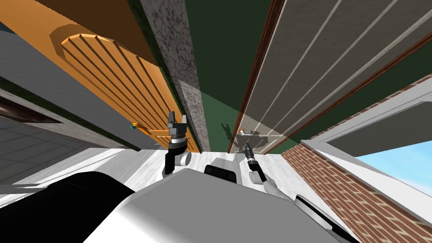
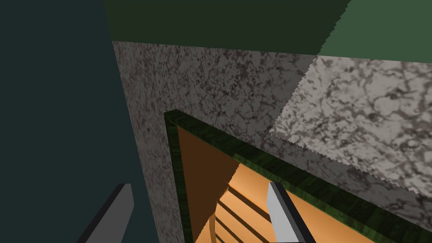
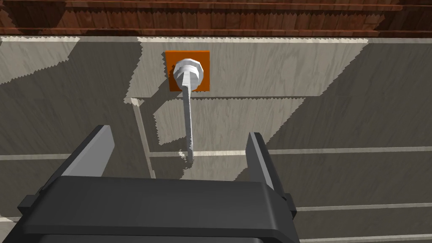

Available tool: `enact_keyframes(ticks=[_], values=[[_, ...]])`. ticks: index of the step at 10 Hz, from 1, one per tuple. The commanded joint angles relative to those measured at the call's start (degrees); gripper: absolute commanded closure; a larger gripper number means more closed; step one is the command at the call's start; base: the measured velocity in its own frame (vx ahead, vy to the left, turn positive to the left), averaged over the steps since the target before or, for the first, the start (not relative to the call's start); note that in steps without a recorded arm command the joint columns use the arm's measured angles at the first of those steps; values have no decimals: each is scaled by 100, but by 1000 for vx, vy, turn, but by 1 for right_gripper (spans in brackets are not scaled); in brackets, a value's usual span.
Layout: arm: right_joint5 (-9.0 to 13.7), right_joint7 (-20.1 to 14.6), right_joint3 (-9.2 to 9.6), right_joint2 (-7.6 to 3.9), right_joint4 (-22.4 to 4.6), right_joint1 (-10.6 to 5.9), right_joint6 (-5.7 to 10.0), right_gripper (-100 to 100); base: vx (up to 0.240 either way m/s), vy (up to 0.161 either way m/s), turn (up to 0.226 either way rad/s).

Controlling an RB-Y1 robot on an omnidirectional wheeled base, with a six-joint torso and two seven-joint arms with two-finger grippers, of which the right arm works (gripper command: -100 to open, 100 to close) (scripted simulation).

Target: Pull the door open

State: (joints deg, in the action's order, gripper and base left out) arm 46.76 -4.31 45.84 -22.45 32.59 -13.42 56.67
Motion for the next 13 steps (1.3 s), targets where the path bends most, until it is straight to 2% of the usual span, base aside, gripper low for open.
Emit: enact_keyframes(ticks=[1,6,7,10,13], values=[[126,20,107,-66,-160,-55,40,-100,24,-166,163],[256,-15,241,-119,-450,-168,116,-100,20,-89,65],[249,10,225,-124,-400,-154,89,-100,4,-16,6],[437,101,35,-70,-573,-190,109,-100,12,-14,257],[546,160,-77,-39,-663,-207,115,-100,12,-22,137]])
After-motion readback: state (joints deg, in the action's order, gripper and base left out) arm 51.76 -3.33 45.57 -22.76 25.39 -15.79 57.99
